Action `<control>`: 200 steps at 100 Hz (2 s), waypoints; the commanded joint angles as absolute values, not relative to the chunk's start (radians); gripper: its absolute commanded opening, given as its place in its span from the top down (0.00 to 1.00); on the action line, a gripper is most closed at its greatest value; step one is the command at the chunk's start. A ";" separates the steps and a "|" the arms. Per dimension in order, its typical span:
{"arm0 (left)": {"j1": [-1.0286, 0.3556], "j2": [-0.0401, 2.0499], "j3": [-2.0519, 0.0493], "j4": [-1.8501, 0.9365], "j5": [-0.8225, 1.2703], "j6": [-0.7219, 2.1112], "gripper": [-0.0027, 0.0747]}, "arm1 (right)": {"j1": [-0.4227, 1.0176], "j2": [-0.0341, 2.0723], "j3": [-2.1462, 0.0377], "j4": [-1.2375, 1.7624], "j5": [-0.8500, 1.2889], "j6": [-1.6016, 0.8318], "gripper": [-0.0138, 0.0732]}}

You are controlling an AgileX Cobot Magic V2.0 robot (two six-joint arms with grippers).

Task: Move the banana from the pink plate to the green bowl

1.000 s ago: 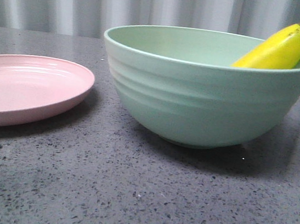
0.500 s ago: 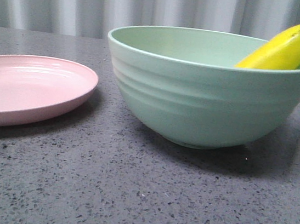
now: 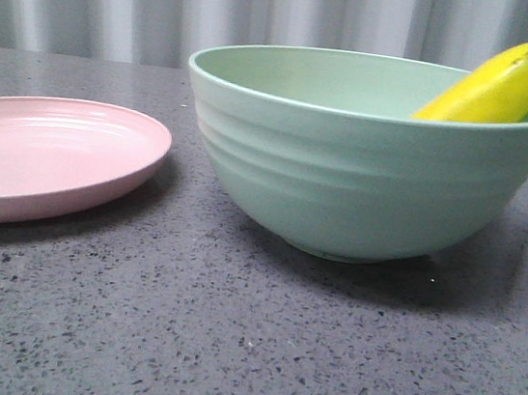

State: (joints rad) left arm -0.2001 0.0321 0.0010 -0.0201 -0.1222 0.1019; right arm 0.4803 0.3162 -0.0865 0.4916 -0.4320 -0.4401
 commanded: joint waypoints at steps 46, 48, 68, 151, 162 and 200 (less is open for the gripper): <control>-0.078 -0.032 0.011 -0.042 0.261 0.091 0.99 | 0.475 0.324 -0.113 0.476 -0.506 -0.446 0.91; -0.078 -0.032 0.011 -0.042 0.261 0.091 0.99 | 0.475 0.324 -0.113 0.476 -0.506 -0.446 0.91; -0.078 -0.032 0.011 -0.042 0.261 0.091 0.99 | 0.475 0.324 -0.113 0.476 -0.506 -0.446 0.91; -0.078 -0.032 0.011 -0.042 0.261 0.091 0.99 | 0.475 0.324 0.008 0.476 -0.639 -0.446 0.91; -0.078 -0.032 0.011 -0.042 0.261 0.091 0.99 | 0.471 0.324 0.029 0.436 -0.676 -0.439 0.91; -0.078 -0.032 0.011 -0.042 0.260 0.091 0.99 | 0.244 0.320 0.029 0.147 -0.647 -0.148 0.91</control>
